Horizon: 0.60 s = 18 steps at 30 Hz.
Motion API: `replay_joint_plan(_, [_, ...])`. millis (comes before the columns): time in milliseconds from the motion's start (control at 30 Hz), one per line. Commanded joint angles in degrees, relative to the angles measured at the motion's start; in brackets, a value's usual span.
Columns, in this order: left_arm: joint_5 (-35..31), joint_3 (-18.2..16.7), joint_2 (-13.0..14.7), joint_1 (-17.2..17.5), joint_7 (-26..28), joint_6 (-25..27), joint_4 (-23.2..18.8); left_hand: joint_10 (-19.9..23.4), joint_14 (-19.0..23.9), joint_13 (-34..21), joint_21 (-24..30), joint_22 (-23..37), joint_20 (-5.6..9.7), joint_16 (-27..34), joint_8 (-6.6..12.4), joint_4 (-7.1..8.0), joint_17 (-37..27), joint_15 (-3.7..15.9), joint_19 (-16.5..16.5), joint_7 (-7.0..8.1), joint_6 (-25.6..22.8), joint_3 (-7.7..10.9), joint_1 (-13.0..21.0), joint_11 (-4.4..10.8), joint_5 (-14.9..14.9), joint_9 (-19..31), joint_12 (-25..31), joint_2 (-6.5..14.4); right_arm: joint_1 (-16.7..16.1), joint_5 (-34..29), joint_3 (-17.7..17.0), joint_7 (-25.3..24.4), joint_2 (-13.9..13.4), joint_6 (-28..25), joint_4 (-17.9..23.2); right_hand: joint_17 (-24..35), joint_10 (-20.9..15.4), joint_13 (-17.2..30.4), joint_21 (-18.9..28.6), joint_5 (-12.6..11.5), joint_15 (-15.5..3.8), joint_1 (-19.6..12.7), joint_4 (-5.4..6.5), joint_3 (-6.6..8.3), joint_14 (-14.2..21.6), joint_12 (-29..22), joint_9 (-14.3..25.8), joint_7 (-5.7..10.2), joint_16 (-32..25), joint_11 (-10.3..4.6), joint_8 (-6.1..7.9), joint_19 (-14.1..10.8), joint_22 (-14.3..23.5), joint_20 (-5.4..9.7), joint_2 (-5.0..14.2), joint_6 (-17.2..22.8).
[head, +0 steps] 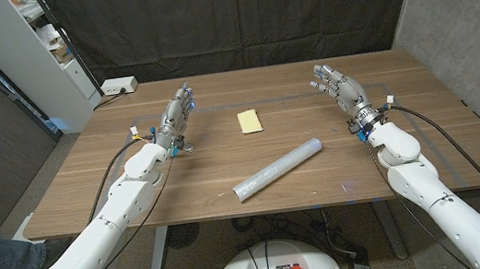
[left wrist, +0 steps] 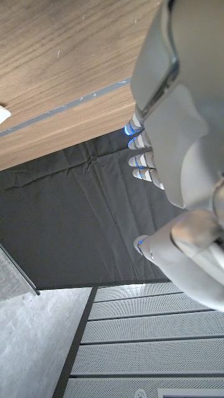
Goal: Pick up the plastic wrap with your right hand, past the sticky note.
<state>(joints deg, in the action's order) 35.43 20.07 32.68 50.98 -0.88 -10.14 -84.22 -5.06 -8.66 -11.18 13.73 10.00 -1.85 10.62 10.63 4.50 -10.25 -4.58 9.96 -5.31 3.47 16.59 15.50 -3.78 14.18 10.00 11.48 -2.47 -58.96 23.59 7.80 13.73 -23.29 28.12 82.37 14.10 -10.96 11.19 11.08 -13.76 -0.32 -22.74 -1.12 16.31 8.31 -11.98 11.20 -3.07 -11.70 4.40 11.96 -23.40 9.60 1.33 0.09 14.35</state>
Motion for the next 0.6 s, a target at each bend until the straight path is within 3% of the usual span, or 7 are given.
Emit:
replay_joint_plan(33, [-0.4, 0.2, 0.4, 0.1, -0.2, 0.2, -0.5, -0.1, -0.1, -0.1, -0.3, 0.2, -0.24, 0.2, 0.19, -0.24, -0.2, 0.05, 1.6, -0.18, -0.1, -0.03, 0.1, 0.10, 0.0, 0.2, 0.4, 0.7, -1.2, -0.2, 0.7, -0.7, -0.7, 2.5, 0.5, -0.1, -0.7, 0.1, 0.3, -0.5, 0.04, -0.5, -0.44, -0.02, 0.5, -0.3, 0.1, 0.33, -0.5, -0.09, 0.44, -0.5, 0.2, -0.05, 0.00, 0.4])
replay_joint_plan(600, [-0.2, 0.2, 0.2, -0.2, -1.2, -0.7, 0.5, -0.1, 0.0, -0.1, -0.5, 0.2, -0.29, 0.2, 0.19, -0.39, -0.2, 0.03, 1.6, -0.23, -0.1, -0.05, 0.2, 0.12, -0.2, 0.2, 0.4, 0.9, -3.2, -5.3, 2.5, -6.9, -4.2, 4.7, 4.4, -0.4, -1.0, 0.0, 0.2, -0.6, 0.01, -0.8, -0.71, 0.04, 0.5, -0.2, 0.1, 0.62, -0.4, -0.35, 0.49, -0.6, 0.2, -0.06, 0.04, 0.9])
